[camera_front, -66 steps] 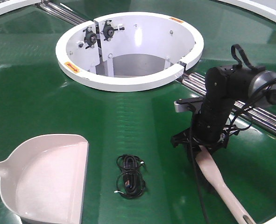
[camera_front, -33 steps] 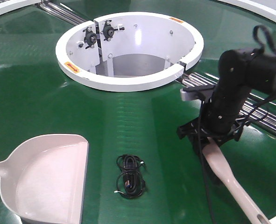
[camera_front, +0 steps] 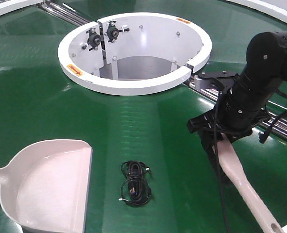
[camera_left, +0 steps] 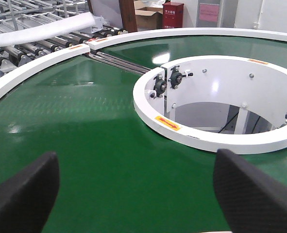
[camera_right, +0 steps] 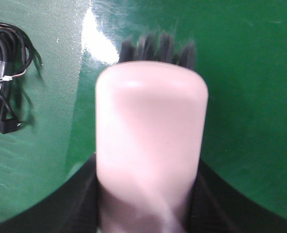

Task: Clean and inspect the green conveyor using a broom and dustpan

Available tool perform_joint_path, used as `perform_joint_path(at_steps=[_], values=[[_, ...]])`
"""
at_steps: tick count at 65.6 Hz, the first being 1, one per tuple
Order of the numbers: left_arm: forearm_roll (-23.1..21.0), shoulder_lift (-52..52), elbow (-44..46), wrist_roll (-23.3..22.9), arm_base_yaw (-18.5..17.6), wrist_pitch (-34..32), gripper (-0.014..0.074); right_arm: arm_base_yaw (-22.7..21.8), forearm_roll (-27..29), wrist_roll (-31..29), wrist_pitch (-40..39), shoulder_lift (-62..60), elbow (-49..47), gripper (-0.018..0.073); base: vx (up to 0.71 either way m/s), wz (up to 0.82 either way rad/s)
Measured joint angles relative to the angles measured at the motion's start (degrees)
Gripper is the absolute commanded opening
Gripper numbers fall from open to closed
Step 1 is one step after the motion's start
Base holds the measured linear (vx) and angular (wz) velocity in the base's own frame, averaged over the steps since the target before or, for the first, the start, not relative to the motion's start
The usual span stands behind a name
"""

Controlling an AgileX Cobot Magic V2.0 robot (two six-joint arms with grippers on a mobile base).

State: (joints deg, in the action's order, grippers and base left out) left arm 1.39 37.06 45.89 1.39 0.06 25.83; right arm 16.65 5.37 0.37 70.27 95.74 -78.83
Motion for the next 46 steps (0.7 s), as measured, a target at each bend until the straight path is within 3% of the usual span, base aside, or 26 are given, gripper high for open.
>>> perform_joint_path(at_steps=[46], values=[[0.0, 0.0, 0.0, 0.0, 0.0, 1.47, 0.0593, 0.0, -4.82, -0.37, 0.01, 1.71, 0.04, -0.0003, 0.0, 0.0]])
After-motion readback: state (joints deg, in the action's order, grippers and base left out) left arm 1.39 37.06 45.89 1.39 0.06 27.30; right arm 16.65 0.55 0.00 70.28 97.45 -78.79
